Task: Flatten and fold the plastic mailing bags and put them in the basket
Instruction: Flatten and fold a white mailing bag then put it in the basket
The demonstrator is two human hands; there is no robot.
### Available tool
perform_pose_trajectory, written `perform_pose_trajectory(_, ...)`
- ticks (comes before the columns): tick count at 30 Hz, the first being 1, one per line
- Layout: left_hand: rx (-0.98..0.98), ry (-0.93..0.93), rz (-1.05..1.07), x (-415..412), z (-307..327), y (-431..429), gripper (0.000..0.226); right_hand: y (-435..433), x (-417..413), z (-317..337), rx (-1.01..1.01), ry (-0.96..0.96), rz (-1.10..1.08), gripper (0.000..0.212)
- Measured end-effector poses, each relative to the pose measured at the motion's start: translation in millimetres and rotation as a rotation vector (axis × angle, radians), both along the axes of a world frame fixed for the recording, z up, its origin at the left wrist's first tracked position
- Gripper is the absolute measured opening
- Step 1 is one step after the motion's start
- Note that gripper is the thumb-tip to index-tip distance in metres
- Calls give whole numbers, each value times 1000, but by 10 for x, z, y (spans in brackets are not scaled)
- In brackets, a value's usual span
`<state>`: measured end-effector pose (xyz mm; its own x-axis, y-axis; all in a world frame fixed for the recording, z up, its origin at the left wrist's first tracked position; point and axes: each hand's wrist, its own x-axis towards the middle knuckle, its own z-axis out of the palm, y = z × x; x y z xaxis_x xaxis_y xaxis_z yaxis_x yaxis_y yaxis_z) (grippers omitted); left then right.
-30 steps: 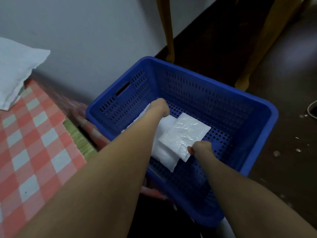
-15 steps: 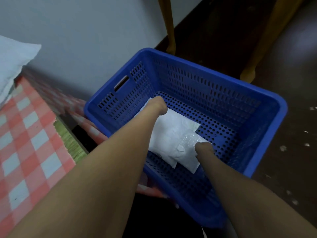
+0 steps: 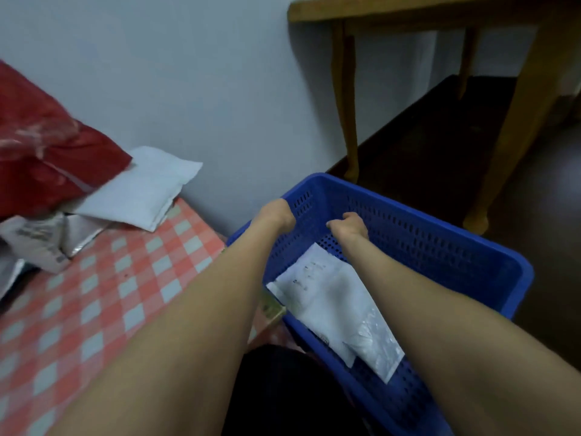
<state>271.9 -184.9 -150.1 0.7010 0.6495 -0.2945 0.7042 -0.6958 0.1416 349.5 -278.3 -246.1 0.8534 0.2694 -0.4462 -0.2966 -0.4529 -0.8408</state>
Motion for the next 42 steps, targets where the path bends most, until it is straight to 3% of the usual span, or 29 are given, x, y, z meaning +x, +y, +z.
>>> perform_pose_trajectory(2,29,-97,60,-218,147,137,35,150,-105,296,36,-41,31,58)
perform_pose_trajectory(4,60,-182,108,-429,284,227,42,305,-203,512,69,-65,57,58)
perform_pose_trajectory(12,153,-364,226,-1486,820,632,40,1089,-1048,1322,159,-201,249,61)
perform_pose_trajectory(25,323,-530,502,-2793,1273,1360,32,2037,-2267,1923,299,-268,537,62)
perform_pose_trajectory(27,349,-562,518,-2890,1345,1425,29,2131,-2423,2025,319,-286,578,54)
perform_pose_trajectory(29,397,-571,551,-3004,1409,1464,28,2221,-2603,2082,365,-230,678,31)
perform_pose_trajectory(34,551,-637,711,-3457,1527,1587,30,2231,-3352,2142,275,-96,1127,2)
perform_pose_trajectory(42,588,-435,1009,-4287,1444,1773,39,2437,-4494,1968,336,-80,1297,21)
